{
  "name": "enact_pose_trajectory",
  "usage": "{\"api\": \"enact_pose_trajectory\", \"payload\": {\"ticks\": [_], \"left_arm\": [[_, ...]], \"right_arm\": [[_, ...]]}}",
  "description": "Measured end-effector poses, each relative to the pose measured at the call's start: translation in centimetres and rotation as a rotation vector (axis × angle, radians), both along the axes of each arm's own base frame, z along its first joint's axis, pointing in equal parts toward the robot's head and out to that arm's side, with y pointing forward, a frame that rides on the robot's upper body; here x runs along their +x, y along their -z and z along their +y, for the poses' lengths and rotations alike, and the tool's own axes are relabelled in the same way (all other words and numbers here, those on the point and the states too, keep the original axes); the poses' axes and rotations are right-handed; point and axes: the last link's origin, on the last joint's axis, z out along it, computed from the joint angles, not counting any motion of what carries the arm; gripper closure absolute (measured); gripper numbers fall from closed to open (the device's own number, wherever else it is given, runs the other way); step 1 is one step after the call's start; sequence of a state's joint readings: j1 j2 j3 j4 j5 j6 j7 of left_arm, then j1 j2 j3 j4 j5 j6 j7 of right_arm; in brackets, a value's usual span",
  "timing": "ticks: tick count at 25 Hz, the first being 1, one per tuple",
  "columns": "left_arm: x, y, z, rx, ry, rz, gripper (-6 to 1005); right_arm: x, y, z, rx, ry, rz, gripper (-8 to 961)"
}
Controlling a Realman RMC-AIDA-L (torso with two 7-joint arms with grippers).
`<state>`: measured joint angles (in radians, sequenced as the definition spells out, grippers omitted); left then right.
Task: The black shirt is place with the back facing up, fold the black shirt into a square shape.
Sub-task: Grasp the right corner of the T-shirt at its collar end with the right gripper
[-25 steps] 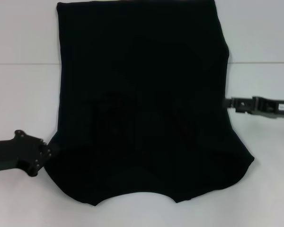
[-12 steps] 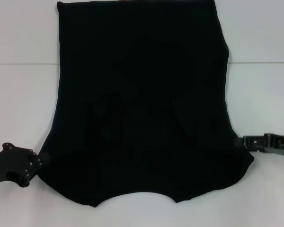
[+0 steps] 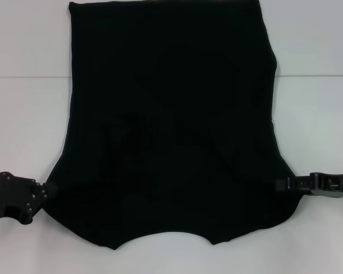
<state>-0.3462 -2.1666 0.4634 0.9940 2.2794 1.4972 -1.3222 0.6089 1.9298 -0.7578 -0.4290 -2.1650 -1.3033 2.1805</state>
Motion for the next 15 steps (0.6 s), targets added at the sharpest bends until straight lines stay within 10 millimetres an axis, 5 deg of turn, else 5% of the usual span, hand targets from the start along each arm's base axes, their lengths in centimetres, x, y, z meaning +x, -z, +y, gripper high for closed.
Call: {"api": "enact_pose_trajectory", "payload": {"ticks": [6,15], "left_arm": [[0.05,-0.01,0.08,0.000,0.004,0.001,991],[0.00,0.07,0.01,-0.002,0.001,-0.002,991]], "right_arm": [[0.33,-0.07,-0.37,-0.001,0.005,0.001,370],[0.64,0.33,-1.01,0.006,-0.022,0.007,768]]}}
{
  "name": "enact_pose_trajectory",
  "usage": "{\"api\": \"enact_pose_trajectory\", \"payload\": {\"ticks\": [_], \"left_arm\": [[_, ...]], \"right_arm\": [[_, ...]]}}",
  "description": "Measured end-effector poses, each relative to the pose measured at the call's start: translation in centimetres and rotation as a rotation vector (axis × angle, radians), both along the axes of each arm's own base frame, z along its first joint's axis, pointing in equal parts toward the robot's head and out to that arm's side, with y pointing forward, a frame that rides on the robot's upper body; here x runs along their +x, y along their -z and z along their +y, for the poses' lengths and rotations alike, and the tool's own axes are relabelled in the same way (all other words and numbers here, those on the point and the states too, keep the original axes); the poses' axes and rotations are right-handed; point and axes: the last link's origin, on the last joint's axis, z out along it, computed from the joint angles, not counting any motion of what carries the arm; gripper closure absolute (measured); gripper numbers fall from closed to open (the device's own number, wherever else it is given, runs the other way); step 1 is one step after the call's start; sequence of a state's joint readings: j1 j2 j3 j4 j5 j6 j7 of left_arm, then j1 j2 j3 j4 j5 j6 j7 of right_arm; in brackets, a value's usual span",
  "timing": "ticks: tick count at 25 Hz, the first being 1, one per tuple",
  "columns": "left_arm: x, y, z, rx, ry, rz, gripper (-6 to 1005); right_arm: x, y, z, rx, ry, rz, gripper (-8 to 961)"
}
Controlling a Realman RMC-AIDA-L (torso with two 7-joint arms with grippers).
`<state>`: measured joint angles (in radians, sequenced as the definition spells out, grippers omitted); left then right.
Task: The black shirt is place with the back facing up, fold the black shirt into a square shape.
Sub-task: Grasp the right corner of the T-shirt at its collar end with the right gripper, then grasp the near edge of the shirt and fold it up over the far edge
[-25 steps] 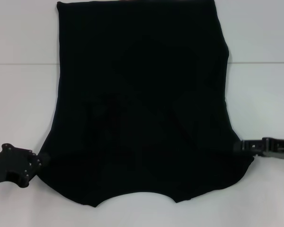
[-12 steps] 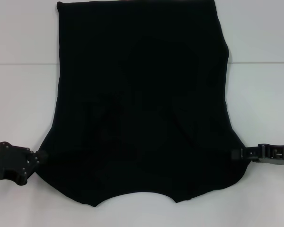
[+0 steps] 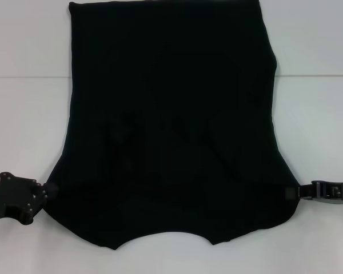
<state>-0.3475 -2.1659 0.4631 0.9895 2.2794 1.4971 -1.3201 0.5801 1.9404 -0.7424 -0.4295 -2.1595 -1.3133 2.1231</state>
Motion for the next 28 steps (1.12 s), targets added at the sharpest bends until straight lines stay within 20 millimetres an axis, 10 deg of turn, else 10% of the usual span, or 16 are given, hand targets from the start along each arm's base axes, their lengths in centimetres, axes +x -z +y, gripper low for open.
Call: {"api": "enact_pose_trajectory", "payload": {"ticks": [15,28], "left_arm": [[-0.3,-0.1,-1.0,-0.014,-0.063,-0.075,992],[-1.2,-1.6,-5.7,-0.050,-0.134,-0.228,992]], "right_arm": [[2.4,-1.7,-3.7,0.070,-0.008,0.096,917],[5.3,-4.5,-9.4,0.061,-0.032,0.133,918]]}}
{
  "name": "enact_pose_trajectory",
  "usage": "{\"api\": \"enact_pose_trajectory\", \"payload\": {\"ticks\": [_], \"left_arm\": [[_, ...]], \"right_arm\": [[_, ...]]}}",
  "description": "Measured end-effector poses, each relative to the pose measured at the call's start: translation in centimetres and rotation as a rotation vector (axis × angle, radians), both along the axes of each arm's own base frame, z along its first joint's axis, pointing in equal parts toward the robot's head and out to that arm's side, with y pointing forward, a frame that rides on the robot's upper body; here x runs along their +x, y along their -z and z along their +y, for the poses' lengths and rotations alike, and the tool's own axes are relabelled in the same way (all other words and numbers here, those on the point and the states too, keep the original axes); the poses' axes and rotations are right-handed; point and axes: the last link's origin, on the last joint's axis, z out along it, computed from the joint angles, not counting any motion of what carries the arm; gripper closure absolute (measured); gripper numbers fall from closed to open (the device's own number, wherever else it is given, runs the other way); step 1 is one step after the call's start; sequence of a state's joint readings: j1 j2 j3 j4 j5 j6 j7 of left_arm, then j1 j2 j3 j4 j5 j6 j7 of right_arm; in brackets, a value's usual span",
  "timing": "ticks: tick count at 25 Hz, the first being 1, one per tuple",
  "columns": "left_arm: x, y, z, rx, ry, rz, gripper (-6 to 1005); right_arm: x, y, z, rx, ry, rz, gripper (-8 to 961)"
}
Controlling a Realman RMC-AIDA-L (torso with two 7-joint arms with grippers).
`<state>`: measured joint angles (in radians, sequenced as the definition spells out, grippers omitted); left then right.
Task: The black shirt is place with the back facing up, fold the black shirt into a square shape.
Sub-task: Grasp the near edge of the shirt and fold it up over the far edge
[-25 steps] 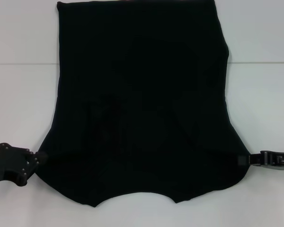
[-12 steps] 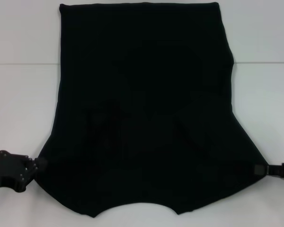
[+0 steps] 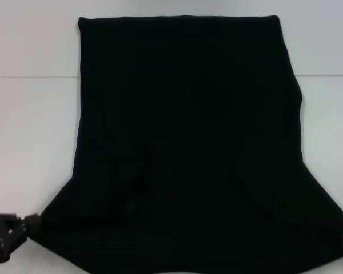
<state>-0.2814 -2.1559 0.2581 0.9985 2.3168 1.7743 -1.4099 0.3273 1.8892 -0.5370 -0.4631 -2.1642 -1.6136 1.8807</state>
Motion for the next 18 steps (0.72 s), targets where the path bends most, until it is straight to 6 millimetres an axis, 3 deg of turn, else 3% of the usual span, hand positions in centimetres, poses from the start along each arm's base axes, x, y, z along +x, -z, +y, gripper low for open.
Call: {"api": "enact_pose_trajectory", "payload": {"ticks": [7,11,15,18], "left_arm": [[-0.2,0.1,-2.4,-0.045,-0.016,-0.048,992],[0.1,0.1,-2.4,-0.054,-0.008,-0.060,992],[1.0,-0.1,-0.2,-0.050,0.009,-0.074,992],[2.1,-0.4,3.1,-0.032,0.017,-0.082,992]], "right_arm": [[0.6,-0.7,-2.8,-0.021,-0.040,0.021,917],[0.4,-1.1,-3.4,-0.024,-0.085,0.034,917],[-0.6,-1.4,-1.3,0.000,-0.132,0.031,917],[-1.9,-1.7,1.5,0.047,-0.169,0.030,918]]}}
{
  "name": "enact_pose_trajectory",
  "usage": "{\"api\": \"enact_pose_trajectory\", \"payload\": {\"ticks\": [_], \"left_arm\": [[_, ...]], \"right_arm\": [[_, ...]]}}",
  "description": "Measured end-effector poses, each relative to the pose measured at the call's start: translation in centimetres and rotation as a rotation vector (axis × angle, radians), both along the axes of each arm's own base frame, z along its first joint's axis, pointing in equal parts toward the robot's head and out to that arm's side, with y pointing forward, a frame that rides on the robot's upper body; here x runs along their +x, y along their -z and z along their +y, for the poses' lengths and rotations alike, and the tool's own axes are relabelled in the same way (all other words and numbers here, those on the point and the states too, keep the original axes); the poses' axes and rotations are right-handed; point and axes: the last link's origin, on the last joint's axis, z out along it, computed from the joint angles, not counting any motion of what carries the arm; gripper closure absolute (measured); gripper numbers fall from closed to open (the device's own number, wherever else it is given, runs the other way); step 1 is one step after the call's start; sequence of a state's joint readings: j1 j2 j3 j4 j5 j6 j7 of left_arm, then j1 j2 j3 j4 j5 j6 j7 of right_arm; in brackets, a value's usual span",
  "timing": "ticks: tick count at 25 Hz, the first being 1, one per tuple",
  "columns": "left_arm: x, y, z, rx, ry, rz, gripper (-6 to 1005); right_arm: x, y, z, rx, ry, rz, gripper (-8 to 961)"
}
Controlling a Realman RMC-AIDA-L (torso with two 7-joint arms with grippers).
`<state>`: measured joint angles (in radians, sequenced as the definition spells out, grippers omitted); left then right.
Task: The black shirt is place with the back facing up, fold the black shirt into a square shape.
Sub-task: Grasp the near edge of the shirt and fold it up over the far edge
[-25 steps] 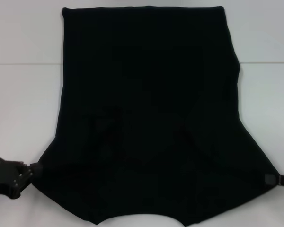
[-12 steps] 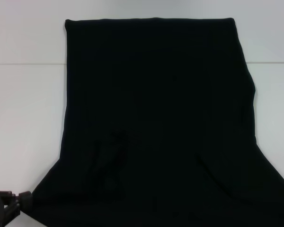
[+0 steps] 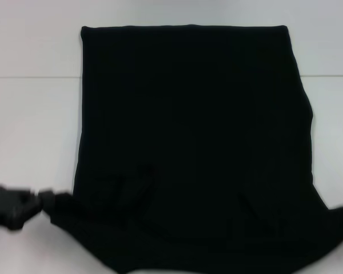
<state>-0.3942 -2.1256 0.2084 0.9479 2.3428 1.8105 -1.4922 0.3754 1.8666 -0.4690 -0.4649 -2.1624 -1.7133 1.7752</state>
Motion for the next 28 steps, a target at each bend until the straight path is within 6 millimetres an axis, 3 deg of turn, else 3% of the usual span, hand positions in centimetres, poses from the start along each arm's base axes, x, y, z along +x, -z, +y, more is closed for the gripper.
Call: {"api": "enact_pose_trajectory", "payload": {"ticks": [8,15,23,28], "left_arm": [[4.2,0.0,10.5,0.070,0.009,0.013,992],[6.5,1.2,17.5,0.211,-0.075,0.148,992],[7.6,1.7,21.1,0.339,-0.116,0.286,992],[8.7,1.3,22.4,0.381,-0.103,0.329,991]], "right_arm": [[-2.9,-1.1,8.1,0.220,-0.009,-0.037,917],[-5.8,0.4,14.9,0.346,0.041,-0.128,918],[-8.9,2.1,20.3,0.469,0.090,-0.274,917],[-9.6,1.8,21.4,0.503,0.102,-0.294,890]]}}
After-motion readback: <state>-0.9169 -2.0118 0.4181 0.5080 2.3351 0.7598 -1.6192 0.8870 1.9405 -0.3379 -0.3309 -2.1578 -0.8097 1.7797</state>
